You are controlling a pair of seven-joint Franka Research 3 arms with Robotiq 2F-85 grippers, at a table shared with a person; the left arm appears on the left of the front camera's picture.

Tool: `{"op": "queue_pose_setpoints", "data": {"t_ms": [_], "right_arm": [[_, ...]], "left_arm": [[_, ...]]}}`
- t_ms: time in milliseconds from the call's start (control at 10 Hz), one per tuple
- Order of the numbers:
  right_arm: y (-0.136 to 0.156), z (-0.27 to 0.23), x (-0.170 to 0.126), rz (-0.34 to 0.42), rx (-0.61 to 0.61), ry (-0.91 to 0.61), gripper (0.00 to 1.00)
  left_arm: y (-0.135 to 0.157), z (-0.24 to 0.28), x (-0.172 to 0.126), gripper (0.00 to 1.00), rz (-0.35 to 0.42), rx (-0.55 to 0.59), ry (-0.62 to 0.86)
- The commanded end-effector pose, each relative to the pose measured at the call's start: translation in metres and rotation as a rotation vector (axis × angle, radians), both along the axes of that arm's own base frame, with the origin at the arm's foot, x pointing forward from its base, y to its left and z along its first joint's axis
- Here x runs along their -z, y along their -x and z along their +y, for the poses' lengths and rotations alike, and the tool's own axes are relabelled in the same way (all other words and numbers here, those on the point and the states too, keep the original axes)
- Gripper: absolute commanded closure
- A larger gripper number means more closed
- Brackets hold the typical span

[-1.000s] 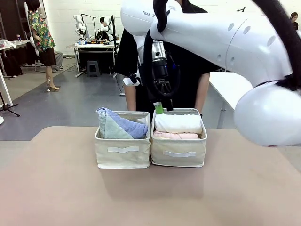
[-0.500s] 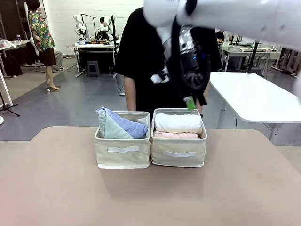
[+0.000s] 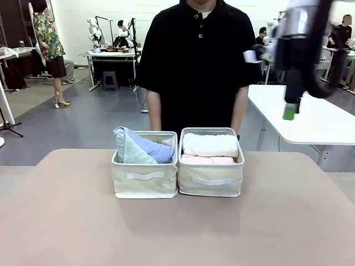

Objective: Sort the towels based on their folding style.
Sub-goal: Pick up another triangle-folded towel from the table and place it in the left Fabric basket.

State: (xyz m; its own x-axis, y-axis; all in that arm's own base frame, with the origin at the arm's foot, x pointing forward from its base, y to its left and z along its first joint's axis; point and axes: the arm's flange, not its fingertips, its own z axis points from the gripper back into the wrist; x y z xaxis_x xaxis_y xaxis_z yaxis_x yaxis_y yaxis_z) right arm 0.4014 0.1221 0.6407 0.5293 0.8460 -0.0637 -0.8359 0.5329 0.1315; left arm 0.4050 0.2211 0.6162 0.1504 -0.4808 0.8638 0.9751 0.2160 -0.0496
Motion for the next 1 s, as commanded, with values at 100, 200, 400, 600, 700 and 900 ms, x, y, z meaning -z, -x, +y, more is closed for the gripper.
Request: {"op": "queue_pose_setpoints", "data": {"t_ms": [100,200,400,600,700,900], "right_arm": [[0.009,-0.057,0.045,-0.108,-0.155,-0.177,0.0],[0.006,-0.06,0.048,-0.134,-0.152,-0.187,0.0],[0.008,-0.07,0.037,-0.121,-0.135,-0.13,0.0],[0.008,-0.07,0.037,-0.121,-0.135,-0.13,0.0],[0.008,-0.07,0.037,-0.121,-0.135,-0.13,0.0],[0.006,-0.068,0.039,-0.128,-0.133,-0.127,0.0]], "left_arm": [[0.003,-0.003,0.001,0.0,-0.002,-0.011,-0.007],[0.003,-0.003,0.001,0.0,-0.002,-0.011,-0.007],[0.003,-0.003,0.001,0.0,-0.002,-0.011,-0.007],[0.003,-0.003,0.001,0.0,-0.002,-0.011,-0.007],[0.003,-0.003,0.001,0.0,-0.002,-0.011,-0.007],[0.003,-0.003,0.001,0.0,-0.002,-0.011,-0.007]]}}
